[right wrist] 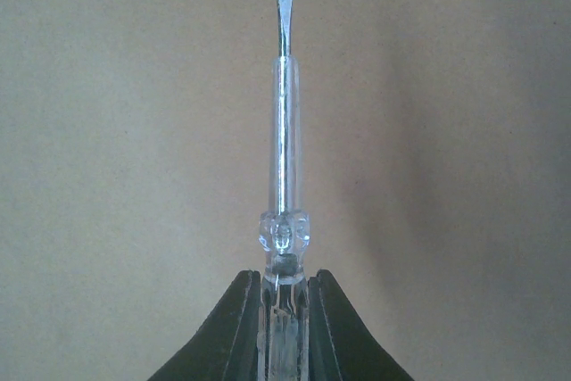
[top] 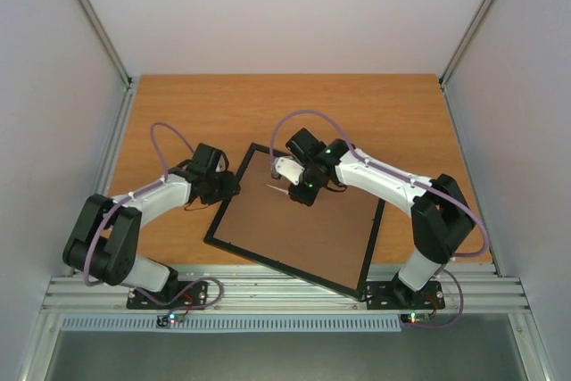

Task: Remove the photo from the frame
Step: Move the photo frame to the center of the board, then release the photo frame item from the photo frame.

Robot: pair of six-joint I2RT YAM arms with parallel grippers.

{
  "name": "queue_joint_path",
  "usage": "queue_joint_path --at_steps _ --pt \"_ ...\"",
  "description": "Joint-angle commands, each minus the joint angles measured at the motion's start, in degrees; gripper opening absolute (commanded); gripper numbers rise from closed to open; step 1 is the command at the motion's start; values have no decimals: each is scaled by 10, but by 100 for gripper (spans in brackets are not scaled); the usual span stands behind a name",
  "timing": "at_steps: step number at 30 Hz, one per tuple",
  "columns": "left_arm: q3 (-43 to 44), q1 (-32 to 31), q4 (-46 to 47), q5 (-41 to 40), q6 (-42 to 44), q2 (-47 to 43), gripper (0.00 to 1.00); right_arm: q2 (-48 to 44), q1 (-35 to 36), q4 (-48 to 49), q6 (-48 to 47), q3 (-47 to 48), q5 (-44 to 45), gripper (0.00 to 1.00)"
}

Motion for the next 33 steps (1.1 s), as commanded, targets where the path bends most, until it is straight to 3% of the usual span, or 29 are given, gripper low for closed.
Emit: queue_joint_path --at_steps 1,12,17,27,33 --pt "-18 29 16 84 -20 -27 54 30 7 -49 -44 41 17 1" --pt "-54 124 79 163 -22 -17 64 143 10 -147 -103 169 -5 1" --pt "-49 134 96 184 -14 11 64 208 20 -191 -118 239 3 1" --pt "-68 134 125 197 -17 33 51 299 45 -230 -125 350 -35 1" --pt "-109 134 202 247 -61 39 44 343 60 -246 -119 400 -50 1"
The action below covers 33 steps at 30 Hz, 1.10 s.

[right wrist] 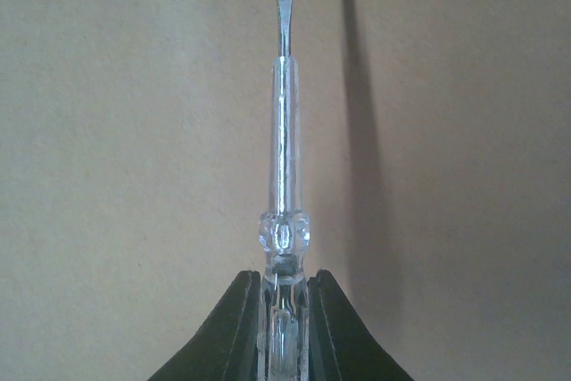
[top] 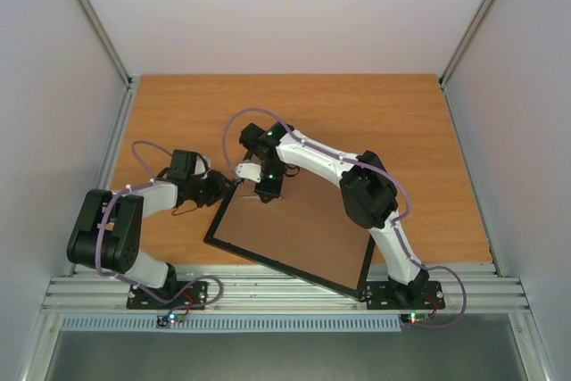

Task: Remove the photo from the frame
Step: Release the photo frame item from the photo frame.

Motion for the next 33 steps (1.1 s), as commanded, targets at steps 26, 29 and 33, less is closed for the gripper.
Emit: queue_joint_path --at_steps 26,29,33 --pt "-72 25 -25 -23 -6 -65 34 89 21 -75 74 99 -38 1" --pt "-75 25 -24 -17 -5 -66 34 91 26 -78 74 101 -36 1" --pt "-80 24 -18 -11 -9 -67 33 100 31 -79 78 107 -33 1"
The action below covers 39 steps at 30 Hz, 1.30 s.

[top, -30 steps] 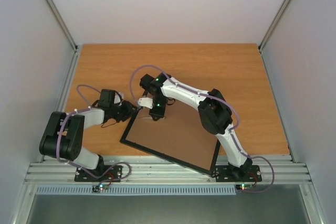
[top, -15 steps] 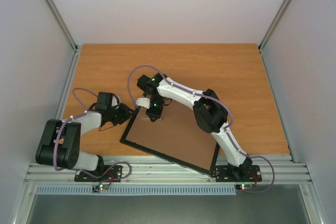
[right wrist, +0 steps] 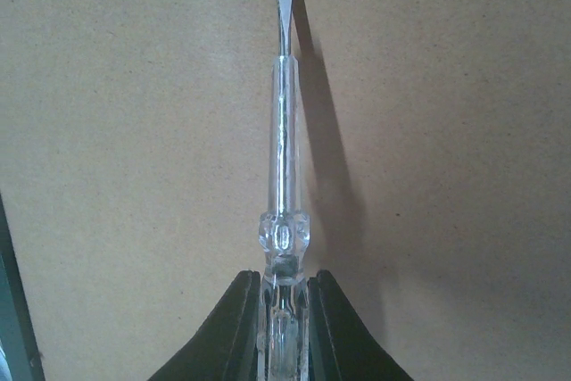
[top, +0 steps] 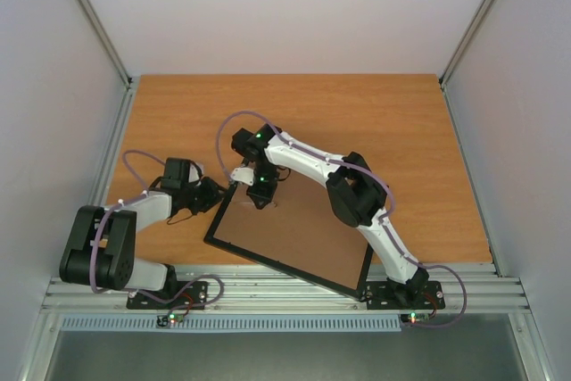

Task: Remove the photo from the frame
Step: Release the photo frame item from the photo frame.

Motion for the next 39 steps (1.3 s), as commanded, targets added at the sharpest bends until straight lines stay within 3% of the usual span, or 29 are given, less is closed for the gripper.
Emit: queue_joint_path --at_steps 1,13,30,39 --pt "-20 4 -25 -2 9 -4 33 26 13 -22 12 22 -1 1" --pt "-27 3 -22 2 6 -16 33 47 13 -46 38 60 11 1" --pt "-24 3 -28 -1 6 -19 32 -5 29 -30 47 -8 100 1" --pt "-26 3 -31 -1 6 -21 32 -9 36 -26 49 -6 106 1"
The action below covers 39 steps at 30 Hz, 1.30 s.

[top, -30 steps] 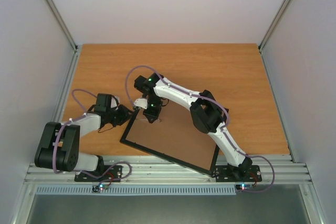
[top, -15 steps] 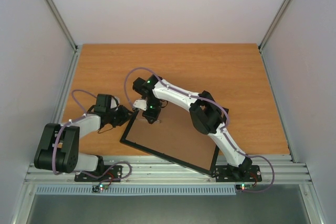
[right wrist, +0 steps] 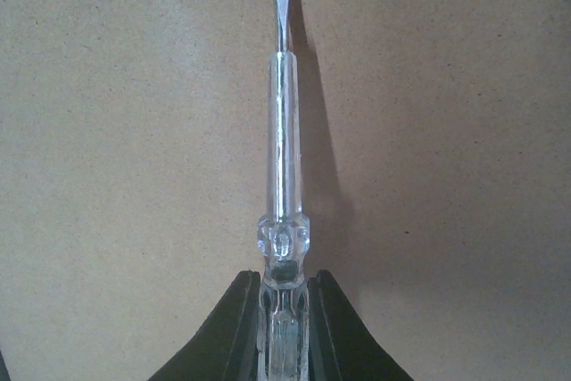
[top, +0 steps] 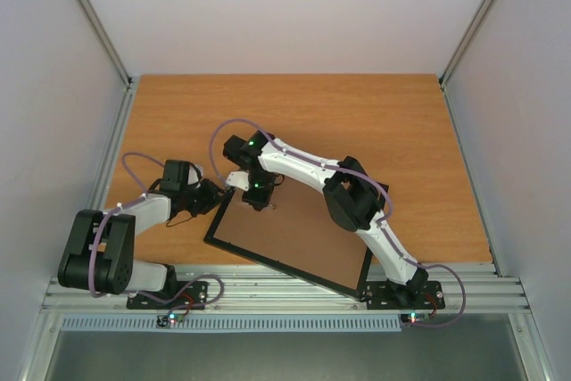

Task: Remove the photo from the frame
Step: Release the photo frame item from the photo frame.

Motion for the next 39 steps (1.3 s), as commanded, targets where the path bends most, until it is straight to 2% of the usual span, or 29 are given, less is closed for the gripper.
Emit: queue_joint_path --at_steps 1,24,39 --pt "-13 2 -30 -7 5 -7 32 -8 6 -27 16 -6 37 1" --pt "-20 2 -19 1 -3 -11 32 40 30 -46 49 72 72 1" --pt "-35 2 17 20 -22 7 32 30 38 -48 40 54 85 1"
